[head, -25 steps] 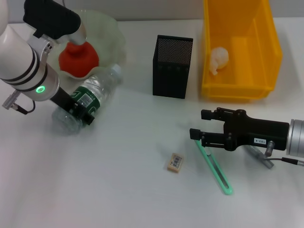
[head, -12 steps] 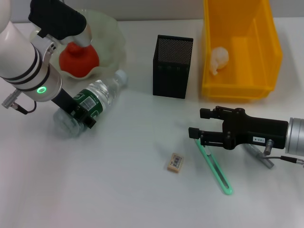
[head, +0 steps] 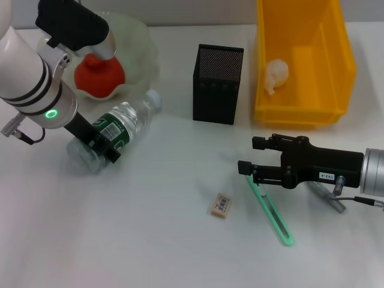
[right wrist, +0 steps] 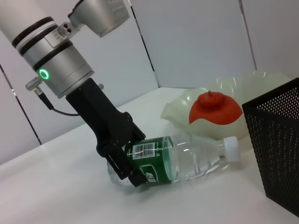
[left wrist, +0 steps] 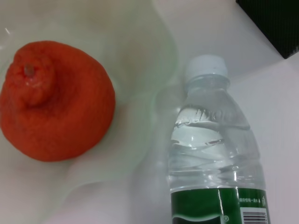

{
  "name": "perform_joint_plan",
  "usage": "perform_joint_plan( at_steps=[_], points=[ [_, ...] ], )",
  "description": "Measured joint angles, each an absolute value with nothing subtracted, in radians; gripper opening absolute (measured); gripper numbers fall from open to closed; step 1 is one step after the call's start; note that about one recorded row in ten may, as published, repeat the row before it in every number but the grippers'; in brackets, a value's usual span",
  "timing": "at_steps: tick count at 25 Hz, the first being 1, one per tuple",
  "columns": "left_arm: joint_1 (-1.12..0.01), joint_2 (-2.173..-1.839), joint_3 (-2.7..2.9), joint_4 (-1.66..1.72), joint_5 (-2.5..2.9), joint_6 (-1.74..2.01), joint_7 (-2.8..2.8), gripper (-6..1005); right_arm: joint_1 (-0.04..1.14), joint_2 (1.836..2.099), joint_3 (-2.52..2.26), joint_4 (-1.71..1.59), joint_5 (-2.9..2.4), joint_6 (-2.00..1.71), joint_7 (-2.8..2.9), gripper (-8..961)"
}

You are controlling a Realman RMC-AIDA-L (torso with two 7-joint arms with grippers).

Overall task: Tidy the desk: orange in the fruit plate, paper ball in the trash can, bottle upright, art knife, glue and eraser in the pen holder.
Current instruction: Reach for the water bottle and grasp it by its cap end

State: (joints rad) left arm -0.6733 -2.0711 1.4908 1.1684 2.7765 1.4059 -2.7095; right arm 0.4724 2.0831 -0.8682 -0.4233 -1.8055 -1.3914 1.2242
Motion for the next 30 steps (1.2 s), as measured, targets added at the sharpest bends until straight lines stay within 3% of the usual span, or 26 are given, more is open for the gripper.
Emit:
perform_joint_plan(
  at_steps=[30],
  points=[
    [-0.681,-2.070,1.490,1.200,2.769,1.442,-2.704,804,0.468,2.083,-0.868,-0.416,-1.805,-1.401,1.224,774]
  ],
)
